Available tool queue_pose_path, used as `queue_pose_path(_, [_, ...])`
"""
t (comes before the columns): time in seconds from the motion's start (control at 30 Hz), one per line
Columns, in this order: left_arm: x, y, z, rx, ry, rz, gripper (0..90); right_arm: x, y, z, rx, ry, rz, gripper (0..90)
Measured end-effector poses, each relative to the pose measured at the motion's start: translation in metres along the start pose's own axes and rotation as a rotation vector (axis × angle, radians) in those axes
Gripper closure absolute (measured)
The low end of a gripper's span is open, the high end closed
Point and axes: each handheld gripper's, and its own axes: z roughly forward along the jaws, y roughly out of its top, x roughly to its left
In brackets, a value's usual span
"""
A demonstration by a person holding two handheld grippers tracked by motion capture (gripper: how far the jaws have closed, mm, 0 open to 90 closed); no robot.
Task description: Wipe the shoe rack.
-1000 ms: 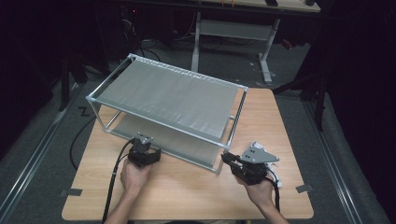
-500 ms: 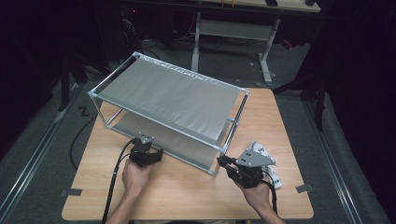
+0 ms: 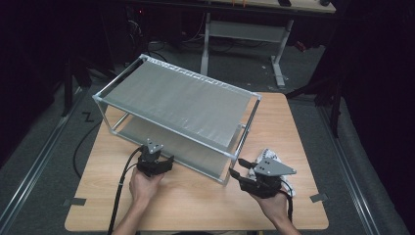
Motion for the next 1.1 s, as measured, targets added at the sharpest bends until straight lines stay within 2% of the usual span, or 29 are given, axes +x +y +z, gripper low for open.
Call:
queue_pose_path(0.03, [-0.003,0.003,0.001,0.004,-0.007,0.009,33.8,-0.006,-0.002,-0.009,-0.01,-0.028,0.0,48.0])
queue_pose_path(0.1, [-0.006,0.005,0.001,0.006,-0.012,0.018,33.4,-0.009,-0.003,-0.012,-0.01,-0.043,0.003,46.7])
queue_pose_path(0.17, [-0.009,0.007,0.004,0.007,-0.019,0.018,32.1,-0.027,-0.01,-0.023,-0.001,-0.115,0.021,43.9])
queue_pose_path(0.2, [-0.011,0.008,0.005,0.002,-0.022,0.019,32.1,-0.027,-0.01,-0.023,-0.001,-0.115,0.021,43.9])
queue_pose_path(0.23, [-0.014,0.01,0.008,0.001,-0.03,0.012,31.6,-0.041,-0.017,-0.028,0.023,-0.159,0.046,41.9])
queue_pose_path(0.27, [-0.014,0.01,0.008,0.001,-0.03,0.012,31.3,-0.041,-0.017,-0.028,0.023,-0.159,0.046,41.9])
queue_pose_path(0.3, [-0.018,0.012,0.012,0.005,-0.033,0.017,31.1,-0.056,-0.027,-0.03,0.056,-0.196,0.086,40.2])
queue_pose_path(0.33, [-0.018,0.012,0.012,0.005,-0.033,0.017,31.0,-0.056,-0.027,-0.03,0.056,-0.196,0.086,40.2])
queue_pose_path(0.37, [-0.021,0.014,0.015,0.012,-0.041,0.026,30.9,-0.068,-0.038,-0.03,0.095,-0.227,0.119,38.4])
queue_pose_path(0.4, [-0.021,0.014,0.015,0.012,-0.041,0.026,30.6,-0.068,-0.038,-0.03,0.095,-0.227,0.119,38.4])
queue_pose_path(0.43, [-0.024,0.015,0.018,0.018,-0.045,0.035,30.4,-0.078,-0.051,-0.028,0.135,-0.243,0.147,36.6])
queue_pose_path(0.5, [-0.026,0.016,0.019,0.02,-0.05,0.037,30.4,-0.08,-0.055,-0.027,0.146,-0.249,0.149,35.9])
queue_pose_path(0.57, [-0.029,0.016,0.022,0.027,-0.054,0.038,30.4,-0.085,-0.068,-0.019,0.192,-0.254,0.166,33.7])
queue_pose_path(0.6, [-0.029,0.016,0.022,0.027,-0.054,0.038,30.4,-0.085,-0.068,-0.019,0.192,-0.254,0.166,33.7])
queue_pose_path(0.63, [-0.031,0.015,0.025,0.045,-0.057,0.046,30.5,-0.087,-0.076,-0.013,0.217,-0.261,0.167,32.0])
queue_pose_path(0.73, [-0.032,0.013,0.027,0.061,-0.056,0.059,30.5,-0.089,-0.083,-0.008,0.23,-0.261,0.173,30.4])
queue_pose_path(0.9, [-0.032,0.01,0.028,0.072,-0.061,0.065,30.6,-0.091,-0.097,0.004,0.282,-0.259,0.184,27.4])
queue_pose_path(1.0, [-0.033,0.01,0.027,0.073,-0.066,0.069,34.5,-0.089,-0.101,0.01,0.313,-0.269,0.156,30.2])
queue_pose_path(1.03, [-0.033,0.01,0.026,0.074,-0.063,0.076,34.7,-0.09,-0.102,0.011,0.315,-0.265,0.134,32.0])
queue_pose_path(1.07, [-0.033,0.01,0.026,0.072,-0.063,0.076,34.7,-0.086,-0.103,0.012,0.328,-0.265,0.166,34.0])
queue_pose_path(1.1, [-0.033,0.009,0.027,0.067,-0.067,0.068,34.7,-0.088,-0.103,0.013,0.321,-0.257,0.143,36.7])
